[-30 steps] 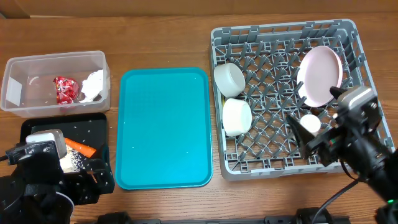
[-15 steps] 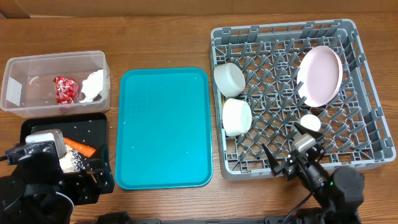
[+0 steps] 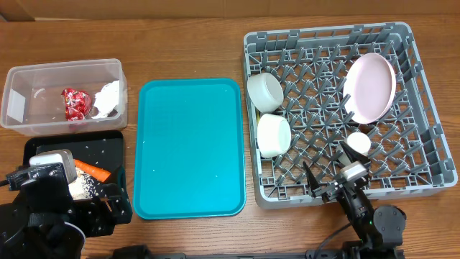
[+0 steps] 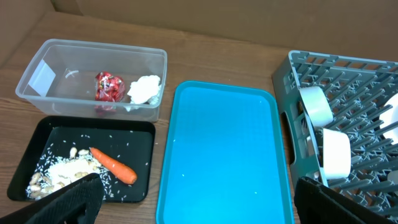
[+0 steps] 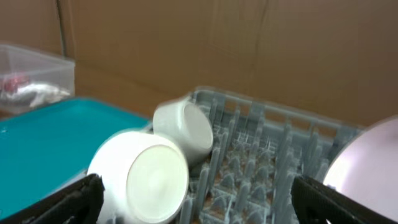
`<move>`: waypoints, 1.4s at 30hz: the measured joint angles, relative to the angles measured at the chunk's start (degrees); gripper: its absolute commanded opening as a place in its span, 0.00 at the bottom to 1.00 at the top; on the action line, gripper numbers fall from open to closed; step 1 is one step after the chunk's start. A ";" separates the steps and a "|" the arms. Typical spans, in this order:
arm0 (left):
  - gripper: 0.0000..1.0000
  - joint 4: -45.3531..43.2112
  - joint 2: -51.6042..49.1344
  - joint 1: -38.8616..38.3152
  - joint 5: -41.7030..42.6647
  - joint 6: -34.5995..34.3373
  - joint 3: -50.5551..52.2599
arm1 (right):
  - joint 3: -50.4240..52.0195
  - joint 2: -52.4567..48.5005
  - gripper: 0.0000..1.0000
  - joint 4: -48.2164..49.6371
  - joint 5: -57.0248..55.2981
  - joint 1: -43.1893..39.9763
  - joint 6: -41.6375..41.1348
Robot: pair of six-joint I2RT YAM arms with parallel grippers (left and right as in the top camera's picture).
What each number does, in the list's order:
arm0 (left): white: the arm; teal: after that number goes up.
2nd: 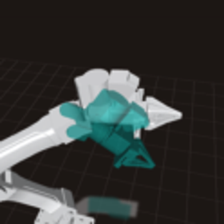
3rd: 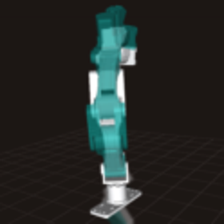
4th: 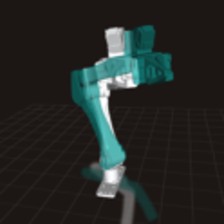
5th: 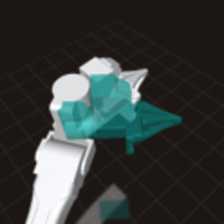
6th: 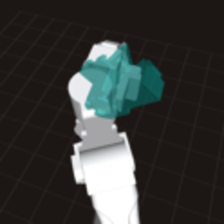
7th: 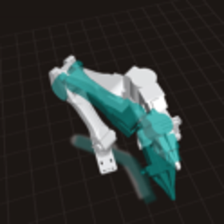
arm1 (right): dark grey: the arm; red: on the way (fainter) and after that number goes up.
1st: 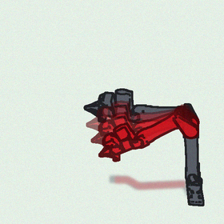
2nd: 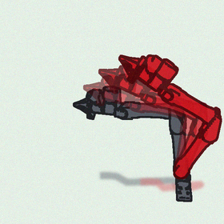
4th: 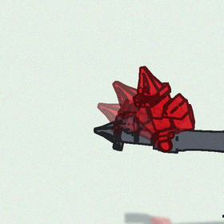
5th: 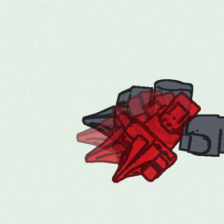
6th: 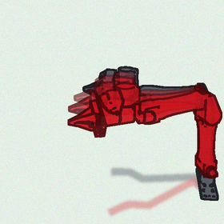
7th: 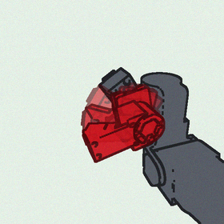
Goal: Sort waste into correct bins and load items into the dishwasher rack
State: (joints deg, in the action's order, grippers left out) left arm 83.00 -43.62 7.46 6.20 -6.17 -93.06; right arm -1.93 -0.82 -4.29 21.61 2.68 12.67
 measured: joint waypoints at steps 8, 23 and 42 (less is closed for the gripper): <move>1.00 0.00 0.00 0.00 0.00 0.00 0.00 | 0.87 0.02 1.00 0.79 -0.04 0.00 -0.35; 1.00 0.00 0.00 0.00 0.00 0.00 0.00 | 0.87 0.02 1.00 0.83 -0.02 0.00 -0.42; 1.00 -38.23 15.98 -4.50 -0.37 0.44 30.08 | 0.87 0.02 1.00 0.83 0.00 -0.02 -0.39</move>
State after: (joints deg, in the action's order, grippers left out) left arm 44.77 -27.64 2.96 5.82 -5.74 -62.98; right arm -1.06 -0.80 -3.46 21.61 2.66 12.27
